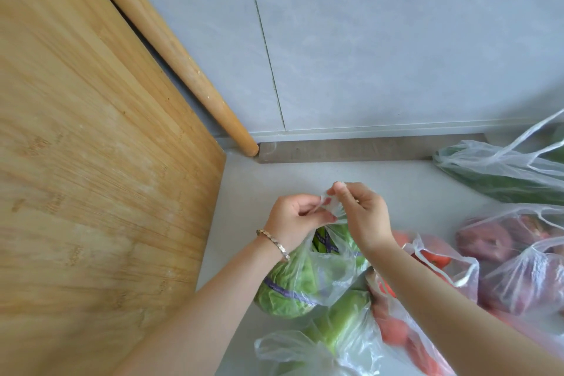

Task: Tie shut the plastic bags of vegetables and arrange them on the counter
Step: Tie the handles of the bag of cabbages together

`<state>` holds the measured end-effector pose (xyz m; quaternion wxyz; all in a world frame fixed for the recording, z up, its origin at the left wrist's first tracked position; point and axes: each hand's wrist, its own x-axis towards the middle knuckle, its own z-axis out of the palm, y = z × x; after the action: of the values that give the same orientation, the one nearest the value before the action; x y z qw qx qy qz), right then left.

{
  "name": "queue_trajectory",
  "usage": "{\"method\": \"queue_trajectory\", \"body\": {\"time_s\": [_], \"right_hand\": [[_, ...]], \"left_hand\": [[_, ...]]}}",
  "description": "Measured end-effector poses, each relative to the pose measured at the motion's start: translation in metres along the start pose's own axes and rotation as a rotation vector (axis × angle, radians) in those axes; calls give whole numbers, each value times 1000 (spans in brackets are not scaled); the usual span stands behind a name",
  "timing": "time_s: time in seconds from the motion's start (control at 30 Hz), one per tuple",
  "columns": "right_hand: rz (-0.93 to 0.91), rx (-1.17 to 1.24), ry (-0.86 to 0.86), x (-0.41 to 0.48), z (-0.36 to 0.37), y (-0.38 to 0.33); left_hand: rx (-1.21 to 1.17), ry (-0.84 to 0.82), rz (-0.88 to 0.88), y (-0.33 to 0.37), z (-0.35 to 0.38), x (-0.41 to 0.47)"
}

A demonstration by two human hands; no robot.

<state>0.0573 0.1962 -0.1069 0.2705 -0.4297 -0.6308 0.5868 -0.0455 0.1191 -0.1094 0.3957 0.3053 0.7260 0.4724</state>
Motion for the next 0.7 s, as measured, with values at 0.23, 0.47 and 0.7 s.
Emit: {"method": "queue_trajectory", "body": {"time_s": [0.23, 0.47, 0.7], "right_hand": [[136, -2, -325, -13, 5, 6], [266, 158, -220, -14, 14, 12], [203, -147, -258, -8, 17, 7]], "left_hand": [[-254, 271, -54, 5, 0, -5], [-314, 332, -35, 11, 3, -8], [103, 295, 247, 8, -2, -16]]}}
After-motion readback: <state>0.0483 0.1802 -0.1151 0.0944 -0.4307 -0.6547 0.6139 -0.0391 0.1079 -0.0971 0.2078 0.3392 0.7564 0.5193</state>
